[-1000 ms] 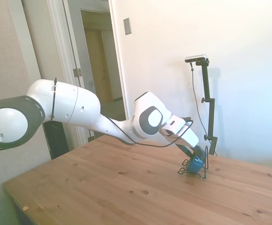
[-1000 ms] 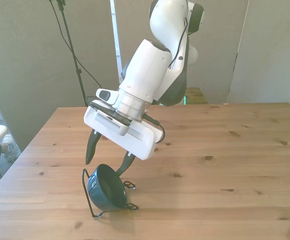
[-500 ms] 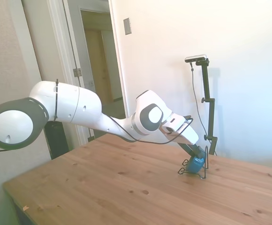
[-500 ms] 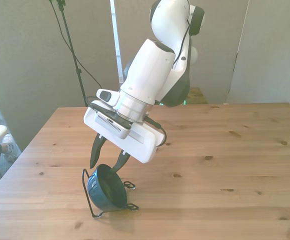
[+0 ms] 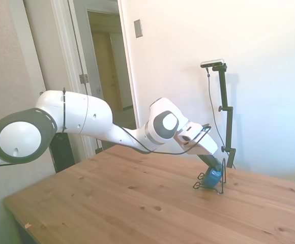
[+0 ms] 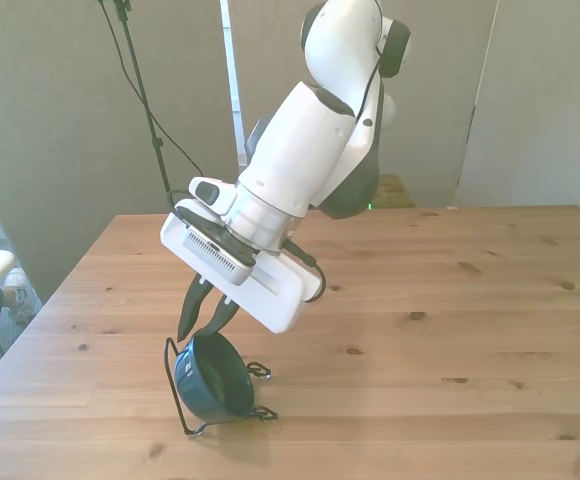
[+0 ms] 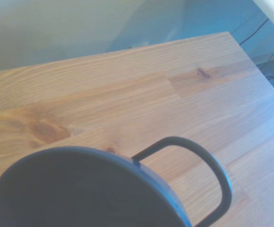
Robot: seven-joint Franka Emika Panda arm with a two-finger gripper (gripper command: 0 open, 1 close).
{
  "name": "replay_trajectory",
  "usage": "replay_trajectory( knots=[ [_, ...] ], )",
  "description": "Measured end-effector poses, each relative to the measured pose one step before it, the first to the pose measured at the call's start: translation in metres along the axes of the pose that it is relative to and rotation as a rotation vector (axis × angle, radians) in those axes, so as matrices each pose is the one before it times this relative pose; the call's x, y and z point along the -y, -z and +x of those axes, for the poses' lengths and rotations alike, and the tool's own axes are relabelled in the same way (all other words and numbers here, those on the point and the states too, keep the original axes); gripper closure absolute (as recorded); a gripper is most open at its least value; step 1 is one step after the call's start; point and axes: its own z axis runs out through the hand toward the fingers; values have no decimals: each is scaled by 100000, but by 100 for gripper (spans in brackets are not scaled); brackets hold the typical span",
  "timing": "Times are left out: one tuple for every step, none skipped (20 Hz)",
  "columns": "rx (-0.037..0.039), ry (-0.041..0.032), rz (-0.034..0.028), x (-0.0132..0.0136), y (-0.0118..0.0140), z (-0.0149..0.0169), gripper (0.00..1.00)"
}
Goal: Unload the bowl
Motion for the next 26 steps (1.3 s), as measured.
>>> replay_trajectory(
  knots=[
    [-457, 394, -770, 58, 86, -112, 100],
    [-499, 276, -627, 5, 31, -32, 100],
    [-629, 114, -492, -22, 23, 66, 100],
    [-396, -33, -156, 15, 75, 102, 100],
    [-369, 76, -94, 47, 120, 105, 100],
    [-639, 376, -24, 112, 179, 20, 100],
    [-743, 115, 83, 187, 261, -22, 100],
    [-538, 7, 287, 239, 321, -36, 100],
    [-582, 24, 626, 308, 405, -82, 100],
    [-373, -46, 923, 383, 517, -154, 100],
    [-115, 47, 1326, 462, 650, -295, 100],
    [181, 195, 1571, 531, 756, -450, 100],
    [591, 376, 1506, 500, 789, -521, 100],
    [1113, 696, 1783, 471, 828, -694, 100],
    [1656, 713, 2320, 406, 843, -848, 100],
    [1954, 608, 2402, 197, 814, -851, 100],
    [2032, 566, 2889, 50, 932, -843, 100],
    [2317, 573, 2757, -137, 1032, -662, 100],
    [2717, 798, 2135, -346, 1056, -500, 100],
    [2995, 920, 1730, -547, 1106, -305, 100],
    [3955, 1376, 1195, -807, 1027, -158, 100],
    [4422, 1819, 1150, -1028, 978, -62, 100],
    [4137, 1935, 378, -1300, 838, -55, 100],
    [4390, 1932, -484, -1565, 579, -137, 100],
    [4557, 2087, -693, -1637, 332, -282, 100],
    [4569, 2483, -929, -1587, 145, -332, 100]
  ],
)
